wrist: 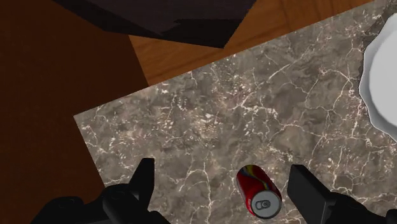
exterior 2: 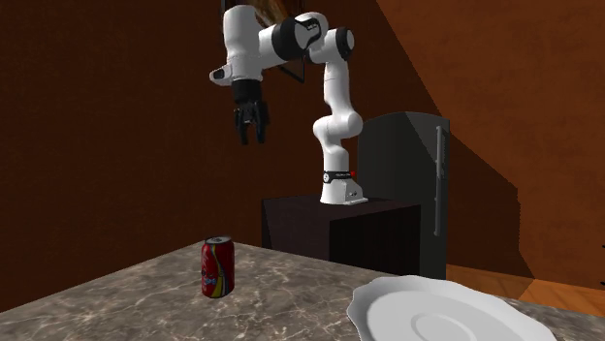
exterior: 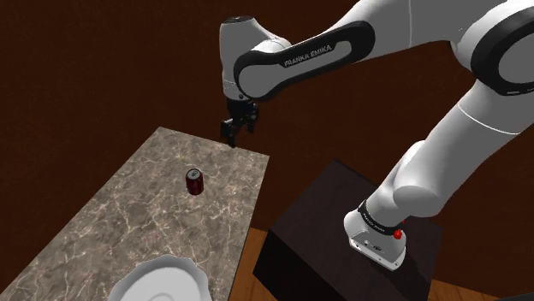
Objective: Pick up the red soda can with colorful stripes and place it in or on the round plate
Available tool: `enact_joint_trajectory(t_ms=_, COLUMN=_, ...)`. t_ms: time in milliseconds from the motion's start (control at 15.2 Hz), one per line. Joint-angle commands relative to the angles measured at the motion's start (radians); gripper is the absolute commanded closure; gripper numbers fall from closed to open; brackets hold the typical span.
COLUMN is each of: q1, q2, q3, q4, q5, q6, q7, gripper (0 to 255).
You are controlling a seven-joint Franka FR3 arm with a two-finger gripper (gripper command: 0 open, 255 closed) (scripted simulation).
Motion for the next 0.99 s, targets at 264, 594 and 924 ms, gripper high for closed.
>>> enact_joint_trajectory(t_ms=264, q1=0.050, q2=0.252, q3=0.014, q4=0.170, q5=-0.115, q6=0.049, q7=0.122, gripper=0)
enact_joint_trajectory(t_ms=594, q1=0.114, q2=0.460, q3=-0.006, q4=0.353, q5=-0.198, q6=0.045, q7=0.197, gripper=0)
enact_joint_trajectory(t_ms=924, q1=0.186, q2=0.674, q3=-0.036, q4=0.582, q5=-0.257, q6=0.006, q7=0.243, gripper=0)
